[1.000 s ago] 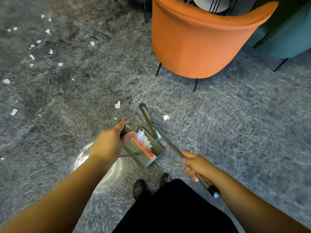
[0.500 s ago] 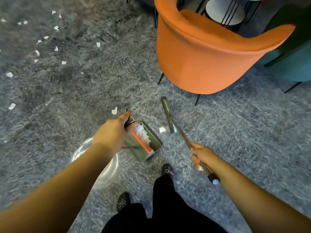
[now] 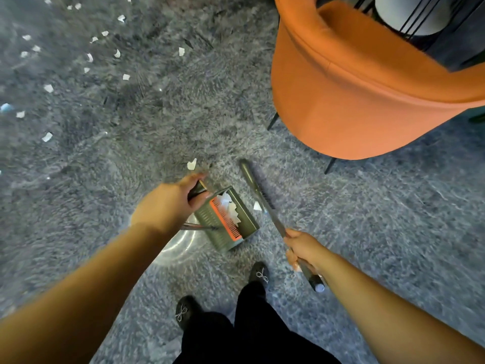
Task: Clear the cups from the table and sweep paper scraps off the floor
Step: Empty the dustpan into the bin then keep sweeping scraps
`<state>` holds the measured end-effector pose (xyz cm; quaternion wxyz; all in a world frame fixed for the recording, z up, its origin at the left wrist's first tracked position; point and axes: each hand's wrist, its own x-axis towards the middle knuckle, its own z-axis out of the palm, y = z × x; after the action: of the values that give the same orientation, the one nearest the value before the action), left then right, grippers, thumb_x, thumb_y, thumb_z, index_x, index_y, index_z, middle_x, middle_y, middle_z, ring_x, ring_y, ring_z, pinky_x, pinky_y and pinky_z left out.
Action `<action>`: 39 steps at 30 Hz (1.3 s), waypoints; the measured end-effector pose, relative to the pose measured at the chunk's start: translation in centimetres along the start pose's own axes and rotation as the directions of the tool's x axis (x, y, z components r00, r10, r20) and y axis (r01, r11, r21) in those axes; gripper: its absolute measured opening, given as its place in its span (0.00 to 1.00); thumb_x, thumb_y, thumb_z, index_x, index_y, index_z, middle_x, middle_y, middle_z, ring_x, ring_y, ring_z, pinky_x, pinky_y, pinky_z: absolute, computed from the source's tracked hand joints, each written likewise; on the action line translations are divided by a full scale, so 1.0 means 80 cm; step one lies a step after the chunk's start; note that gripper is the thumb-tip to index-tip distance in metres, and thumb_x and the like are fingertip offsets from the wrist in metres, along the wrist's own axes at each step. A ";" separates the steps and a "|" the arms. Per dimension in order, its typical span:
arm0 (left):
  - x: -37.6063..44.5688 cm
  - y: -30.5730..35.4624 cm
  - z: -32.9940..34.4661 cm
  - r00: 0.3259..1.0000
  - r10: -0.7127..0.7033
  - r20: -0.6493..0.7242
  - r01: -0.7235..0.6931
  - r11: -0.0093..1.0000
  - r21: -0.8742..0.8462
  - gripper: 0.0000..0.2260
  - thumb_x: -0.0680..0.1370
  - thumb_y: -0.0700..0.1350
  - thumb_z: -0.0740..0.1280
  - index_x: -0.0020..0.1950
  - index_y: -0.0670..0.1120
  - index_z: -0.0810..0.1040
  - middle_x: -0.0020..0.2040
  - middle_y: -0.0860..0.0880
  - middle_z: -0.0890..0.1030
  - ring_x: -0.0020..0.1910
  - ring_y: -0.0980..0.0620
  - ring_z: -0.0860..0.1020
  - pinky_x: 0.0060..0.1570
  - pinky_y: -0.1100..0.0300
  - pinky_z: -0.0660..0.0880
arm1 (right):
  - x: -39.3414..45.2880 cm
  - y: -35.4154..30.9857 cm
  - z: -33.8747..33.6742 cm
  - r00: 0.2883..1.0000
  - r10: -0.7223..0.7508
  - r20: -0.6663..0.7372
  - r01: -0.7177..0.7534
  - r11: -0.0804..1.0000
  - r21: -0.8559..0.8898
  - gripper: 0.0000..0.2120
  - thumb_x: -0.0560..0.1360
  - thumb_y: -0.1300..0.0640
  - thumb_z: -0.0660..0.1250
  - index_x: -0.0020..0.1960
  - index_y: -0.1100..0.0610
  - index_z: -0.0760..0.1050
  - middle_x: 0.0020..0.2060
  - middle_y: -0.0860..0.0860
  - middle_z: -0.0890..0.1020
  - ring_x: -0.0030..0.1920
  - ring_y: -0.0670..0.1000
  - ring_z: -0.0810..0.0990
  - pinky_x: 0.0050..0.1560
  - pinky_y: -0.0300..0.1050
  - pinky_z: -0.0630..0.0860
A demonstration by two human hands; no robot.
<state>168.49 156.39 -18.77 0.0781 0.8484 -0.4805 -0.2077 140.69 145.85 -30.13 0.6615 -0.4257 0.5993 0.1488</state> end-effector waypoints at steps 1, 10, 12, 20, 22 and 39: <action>-0.002 -0.001 0.000 1.000 -0.003 -0.003 0.003 1.000 -0.004 0.22 0.78 0.61 0.63 0.71 0.60 0.70 0.46 0.46 0.83 0.44 0.42 0.81 0.36 0.57 0.72 | -0.002 -0.001 0.004 1.000 -0.002 0.025 0.002 1.000 -0.015 0.19 0.83 0.60 0.55 0.73 0.54 0.65 0.29 0.58 0.75 0.23 0.50 0.70 0.29 0.45 0.70; -0.034 -0.038 -0.015 0.987 -0.139 -0.077 0.126 0.980 -0.152 0.21 0.78 0.57 0.67 0.70 0.56 0.73 0.50 0.47 0.83 0.50 0.43 0.80 0.44 0.54 0.74 | -0.036 -0.026 0.024 0.987 0.026 0.157 -0.033 0.998 0.045 0.22 0.83 0.62 0.54 0.76 0.52 0.60 0.31 0.54 0.69 0.23 0.48 0.65 0.20 0.36 0.63; -0.049 -0.059 -0.025 0.971 -0.208 -0.115 0.181 0.961 -0.211 0.20 0.77 0.57 0.67 0.68 0.57 0.74 0.45 0.50 0.82 0.48 0.44 0.81 0.42 0.55 0.73 | -0.042 -0.044 0.029 0.986 0.020 0.164 -0.032 0.997 0.073 0.21 0.83 0.62 0.55 0.75 0.53 0.60 0.30 0.54 0.70 0.21 0.47 0.65 0.19 0.34 0.63; -0.087 -0.161 -0.072 0.901 -0.383 -0.203 0.316 0.901 -0.296 0.19 0.76 0.55 0.69 0.67 0.57 0.75 0.34 0.59 0.77 0.29 0.62 0.73 0.30 0.61 0.69 | -0.049 -0.121 0.083 0.992 -0.047 0.115 0.047 0.999 0.007 0.22 0.83 0.63 0.55 0.76 0.55 0.59 0.33 0.58 0.74 0.17 0.45 0.65 0.17 0.35 0.65; -0.092 -0.181 -0.081 0.897 -0.393 -0.201 0.322 0.894 -0.313 0.19 0.76 0.54 0.70 0.67 0.57 0.76 0.35 0.57 0.78 0.30 0.57 0.74 0.32 0.60 0.70 | -0.046 -0.140 0.095 0.993 -0.047 0.106 0.045 0.999 0.015 0.22 0.83 0.62 0.55 0.76 0.53 0.59 0.30 0.55 0.70 0.17 0.46 0.64 0.18 0.35 0.64; 0.010 -0.310 -0.106 0.818 -0.550 -0.168 0.479 0.814 -0.329 0.20 0.77 0.61 0.66 0.68 0.59 0.73 0.53 0.47 0.83 0.53 0.43 0.80 0.47 0.52 0.73 | 0.039 -0.330 0.145 0.997 -0.003 0.080 0.013 0.992 -0.125 0.22 0.84 0.62 0.52 0.77 0.52 0.56 0.30 0.54 0.64 0.15 0.45 0.62 0.18 0.32 0.59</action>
<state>191.89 168.18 -19.54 0.1954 0.9476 -0.1833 -0.1738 167.86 137.80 -23.78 0.6574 -0.4625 0.5602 0.2003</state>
